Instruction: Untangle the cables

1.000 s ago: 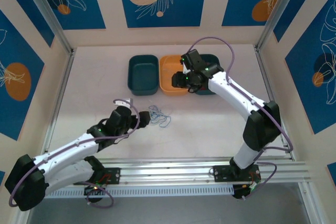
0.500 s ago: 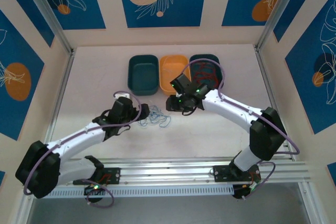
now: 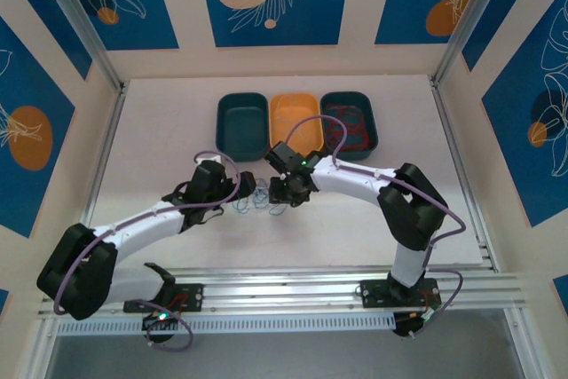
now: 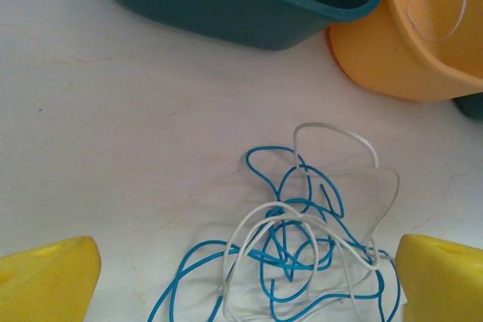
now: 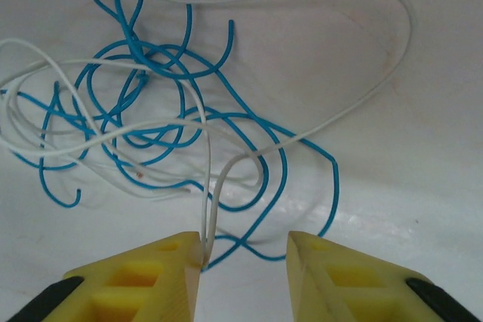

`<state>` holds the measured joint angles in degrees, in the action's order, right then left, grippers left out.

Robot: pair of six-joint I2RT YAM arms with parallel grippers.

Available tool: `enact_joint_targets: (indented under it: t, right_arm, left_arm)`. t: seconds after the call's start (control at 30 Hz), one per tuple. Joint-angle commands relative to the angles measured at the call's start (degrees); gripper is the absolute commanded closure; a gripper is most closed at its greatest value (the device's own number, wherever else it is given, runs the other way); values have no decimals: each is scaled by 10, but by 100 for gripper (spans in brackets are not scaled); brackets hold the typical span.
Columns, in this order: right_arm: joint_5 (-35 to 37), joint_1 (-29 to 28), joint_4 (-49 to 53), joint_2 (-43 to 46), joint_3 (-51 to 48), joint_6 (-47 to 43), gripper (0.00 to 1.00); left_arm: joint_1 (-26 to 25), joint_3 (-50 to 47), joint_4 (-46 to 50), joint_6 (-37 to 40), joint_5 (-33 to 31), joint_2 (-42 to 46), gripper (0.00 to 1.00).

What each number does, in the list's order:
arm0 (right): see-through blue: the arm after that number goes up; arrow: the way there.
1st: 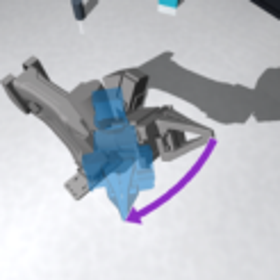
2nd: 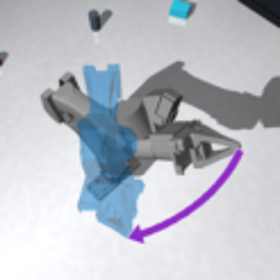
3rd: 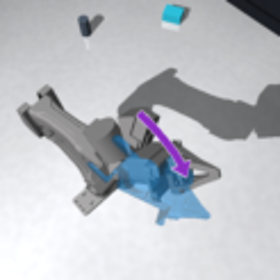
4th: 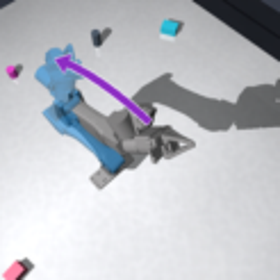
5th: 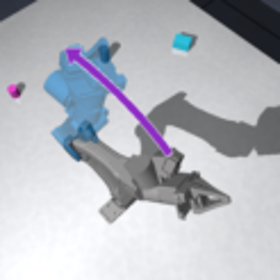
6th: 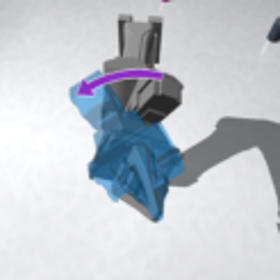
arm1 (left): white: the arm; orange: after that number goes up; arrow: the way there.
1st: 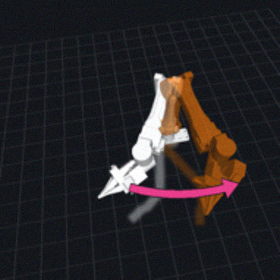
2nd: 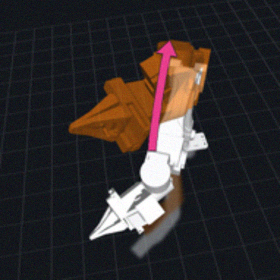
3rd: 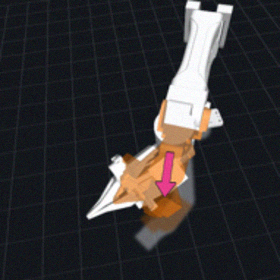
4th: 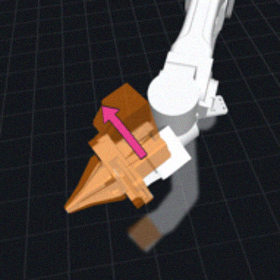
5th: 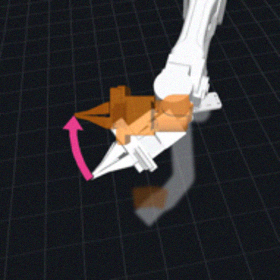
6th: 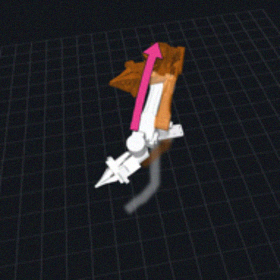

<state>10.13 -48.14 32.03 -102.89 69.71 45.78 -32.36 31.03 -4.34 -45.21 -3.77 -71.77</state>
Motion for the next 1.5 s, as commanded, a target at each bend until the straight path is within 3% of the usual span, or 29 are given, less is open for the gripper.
enact_joint_targets:
  t: [0.0, 0.27, 0.53, 0.97, 1.17, 1.37, 1.47]
  right_arm:
    - [-2, 1, -3, -14, 26, 15, 70]
    - [22, 13, -5, 5, 23, 20, 100]
    - [47, 11, -27, 91, -5, 5, 100]
    - [47, 8, -39, 116, -21, 11, 100]
    - [52, 9, -38, 112, -22, 16, 100]
    - [47, 14, -32, 113, -25, 27, 100]
    - [39, 17, -33, 116, -25, 29, 100]
  left_arm:
    - [8, -6, -30, -16, 17, -7, 2]
    - [12, -12, -39, -18, 29, -12, 8]
    - [12, -21, -47, 2, 32, -10, 17]
    - [12, -20, -65, 57, 46, -28, 65]
    - [12, -5, -80, 97, 89, -47, 68]
    - [8, -29, -187, 137, 169, -40, 66]
    - [-1, -36, -214, 170, 179, -44, 65]
